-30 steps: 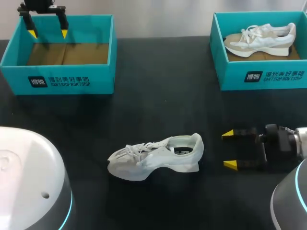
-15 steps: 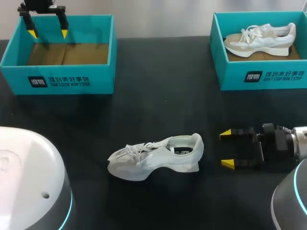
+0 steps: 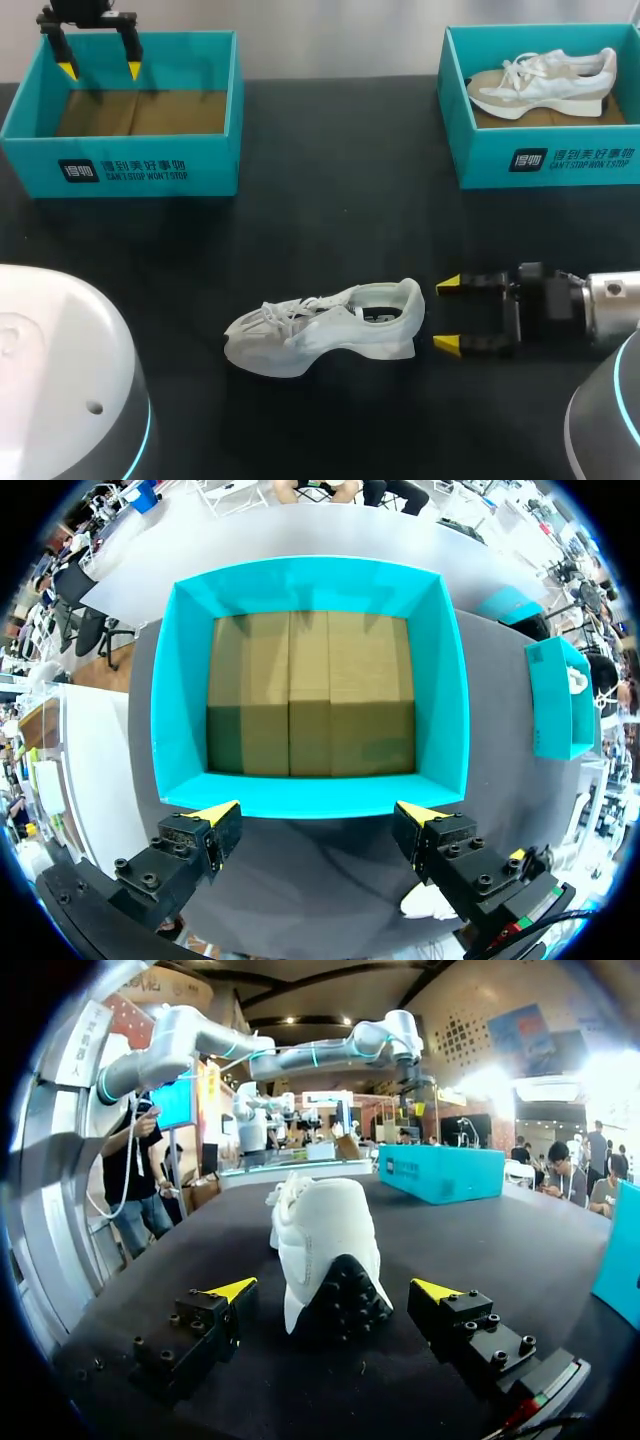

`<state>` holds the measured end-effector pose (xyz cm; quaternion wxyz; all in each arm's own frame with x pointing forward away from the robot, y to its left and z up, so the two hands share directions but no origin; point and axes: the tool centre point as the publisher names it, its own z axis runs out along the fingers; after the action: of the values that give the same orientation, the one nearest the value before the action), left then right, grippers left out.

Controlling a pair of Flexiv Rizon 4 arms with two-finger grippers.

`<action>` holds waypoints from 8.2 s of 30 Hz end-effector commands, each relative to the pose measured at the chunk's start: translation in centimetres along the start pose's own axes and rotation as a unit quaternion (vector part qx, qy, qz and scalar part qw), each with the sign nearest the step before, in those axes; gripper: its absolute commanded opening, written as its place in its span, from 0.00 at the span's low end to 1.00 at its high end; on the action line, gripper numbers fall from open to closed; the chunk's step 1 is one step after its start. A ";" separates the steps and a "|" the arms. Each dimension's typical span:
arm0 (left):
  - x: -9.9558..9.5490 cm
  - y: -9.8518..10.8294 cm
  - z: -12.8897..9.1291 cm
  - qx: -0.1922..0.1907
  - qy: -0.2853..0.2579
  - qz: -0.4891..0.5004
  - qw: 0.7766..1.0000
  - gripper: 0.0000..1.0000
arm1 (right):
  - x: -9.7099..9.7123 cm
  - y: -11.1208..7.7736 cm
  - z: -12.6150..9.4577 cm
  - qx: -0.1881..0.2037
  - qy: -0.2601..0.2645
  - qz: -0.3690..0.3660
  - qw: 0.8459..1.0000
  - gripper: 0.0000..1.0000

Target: Take the shoe out of the shoebox, open the shoe tongue, remove and reinsert the insole, then place the shoe into the shoebox

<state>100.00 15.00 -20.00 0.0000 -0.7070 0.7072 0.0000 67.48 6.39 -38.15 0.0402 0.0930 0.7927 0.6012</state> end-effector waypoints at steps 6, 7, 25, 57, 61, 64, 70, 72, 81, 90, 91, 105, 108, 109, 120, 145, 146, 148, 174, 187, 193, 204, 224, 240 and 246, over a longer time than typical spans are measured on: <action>0.0 0.0 0.0 0.000 0.000 0.000 1.000 1.00 | -0.2 -0.7 2.3 0.009 0.016 0.001 1.000 1.00; 0.0 0.0 0.0 0.000 0.000 0.000 1.000 1.00 | -0.3 -0.9 2.6 0.007 0.017 0.003 1.000 1.00; 0.0 0.0 0.0 0.000 0.000 0.000 1.000 1.00 | 0.2 -0.8 5.0 -0.003 0.034 -0.013 0.999 1.00; 0.0 0.0 0.0 0.000 0.000 0.000 1.000 1.00 | 0.3 -0.8 8.3 -0.011 0.061 -0.041 0.997 1.00; 0.0 0.0 0.0 0.000 0.000 0.000 1.000 1.00 | 0.4 -0.8 8.5 -0.013 0.064 -0.040 0.997 1.00; 0.0 0.0 0.0 0.000 0.000 0.000 1.000 1.00 | 0.4 -0.8 8.6 -0.014 0.066 -0.041 0.997 1.00; 0.0 0.0 0.0 0.000 0.000 0.000 1.000 1.00 | 0.3 -0.7 8.7 -0.014 0.068 -0.043 0.997 1.00; 0.0 0.0 0.0 0.000 0.000 0.000 1.000 1.00 | 0.2 -0.7 8.8 -0.013 0.069 -0.044 0.997 1.00; 0.0 0.0 0.0 0.000 0.000 0.000 1.000 1.00 | 0.2 -0.9 9.3 -0.017 0.078 -0.047 0.996 1.00; 0.0 0.0 0.0 0.000 0.000 0.000 1.000 1.00 | 0.3 -0.8 8.9 -0.015 0.071 -0.054 0.996 0.00; 0.0 0.0 0.0 0.000 0.000 0.000 1.000 1.00 | 0.3 -0.8 8.8 -0.016 0.067 -0.057 0.996 0.00; 0.0 0.0 0.0 0.000 0.000 0.000 1.000 1.00 | 0.3 -1.1 7.7 -0.015 0.050 -0.056 0.997 0.00; 0.0 0.0 0.0 0.000 0.000 0.000 1.000 1.00 | 0.3 -1.1 7.8 -0.014 0.055 -0.052 0.997 0.00; 0.0 0.0 0.0 0.000 0.000 0.000 1.000 1.00 | 0.3 -1.2 7.8 -0.018 0.063 -0.049 0.997 0.00; 0.0 0.0 0.0 0.000 0.000 0.000 1.000 1.00 | 0.3 -1.2 7.8 -0.018 0.063 -0.049 0.997 0.00; 6.9 7.8 1.2 0.065 -0.052 -0.040 0.996 1.00 | 0.3 -1.2 7.8 -0.018 0.063 -0.049 0.997 0.00; 7.2 8.1 1.1 0.065 -0.047 -0.044 0.996 1.00 | 0.3 -1.2 7.8 -0.018 0.063 -0.049 0.997 0.00; 8.1 8.6 0.9 0.067 -0.041 -0.043 0.996 1.00 | 0.3 -1.2 7.8 -0.018 0.063 -0.049 0.997 0.00; 12.7 11.6 -0.5 0.063 0.006 -0.004 0.998 1.00 | 0.3 -1.2 7.8 -0.018 0.063 -0.049 0.997 0.00; 20.5 20.4 1.2 0.054 0.012 0.026 0.998 1.00 | 0.3 -1.2 7.8 -0.018 0.063 -0.049 0.997 0.00; 22.7 22.9 1.4 0.050 0.016 0.034 0.998 1.00 | 0.3 -1.2 7.8 -0.018 0.063 -0.049 0.997 0.00; 24.1 24.4 0.1 0.029 0.035 0.051 0.998 1.00 | 0.3 -1.2 7.8 -0.018 0.063 -0.049 0.997 0.00; 29.9 29.4 2.7 0.027 0.008 0.000 1.000 1.00 | 0.3 -1.2 7.8 -0.018 0.063 -0.049 0.997 0.00; 32.5 31.8 3.5 0.018 -0.003 0.005 1.000 1.00 | 0.3 -1.2 7.8 -0.018 0.063 -0.049 0.997 0.00; 34.8 33.5 6.8 -0.006 -0.027 -0.025 0.999 1.00 | 0.3 -1.2 7.8 -0.018 0.063 -0.049 0.997 0.00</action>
<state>66.41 -17.66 -24.68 0.0056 -0.7207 0.6931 0.0108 68.38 13.51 -41.41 0.0221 0.0153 0.7854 0.6184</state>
